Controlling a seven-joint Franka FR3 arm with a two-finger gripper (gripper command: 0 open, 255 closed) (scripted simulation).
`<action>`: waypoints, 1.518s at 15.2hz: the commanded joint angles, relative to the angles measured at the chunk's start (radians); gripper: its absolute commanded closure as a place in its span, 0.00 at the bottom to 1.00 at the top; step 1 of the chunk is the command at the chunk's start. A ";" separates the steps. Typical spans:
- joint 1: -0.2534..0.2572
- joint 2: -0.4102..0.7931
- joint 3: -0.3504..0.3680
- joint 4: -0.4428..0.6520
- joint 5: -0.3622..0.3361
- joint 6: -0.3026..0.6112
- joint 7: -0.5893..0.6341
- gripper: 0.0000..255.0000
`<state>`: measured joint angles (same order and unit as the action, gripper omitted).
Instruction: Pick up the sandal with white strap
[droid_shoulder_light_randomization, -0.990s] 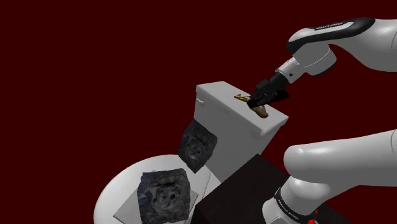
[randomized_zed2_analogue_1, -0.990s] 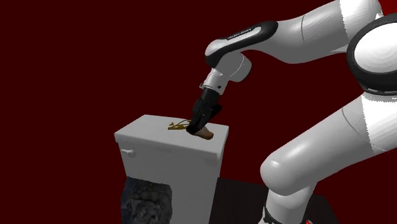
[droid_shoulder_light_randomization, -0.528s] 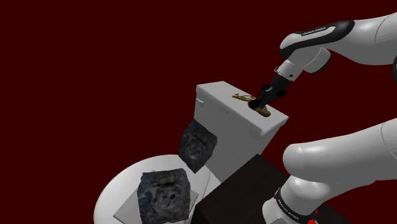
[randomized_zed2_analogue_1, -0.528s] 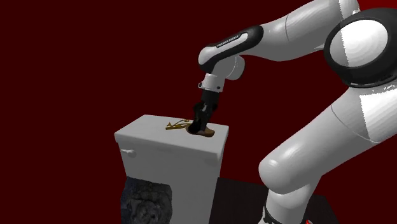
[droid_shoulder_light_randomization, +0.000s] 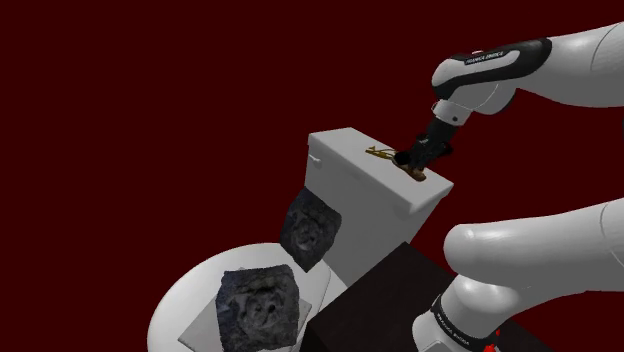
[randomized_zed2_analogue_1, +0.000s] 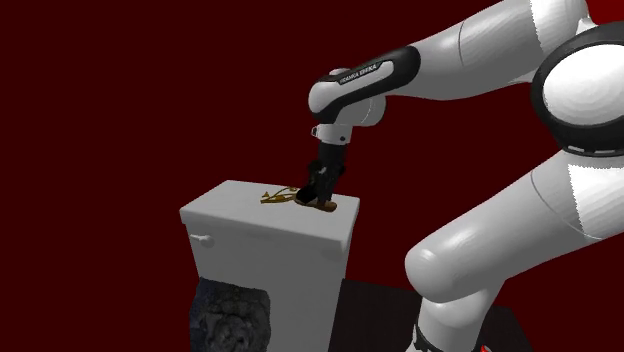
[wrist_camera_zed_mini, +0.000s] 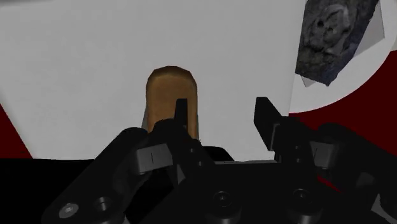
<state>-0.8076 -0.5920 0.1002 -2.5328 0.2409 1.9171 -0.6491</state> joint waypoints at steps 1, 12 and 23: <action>-0.048 -0.025 0.062 -0.006 -0.130 0.034 0.072 0.00; -0.045 0.006 0.073 -0.093 -0.122 0.152 0.071 1.00; -0.047 -0.010 0.068 -0.057 -0.125 0.101 0.070 1.00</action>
<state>-0.8546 -0.5992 0.1689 -2.6035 0.1166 2.0336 -0.5805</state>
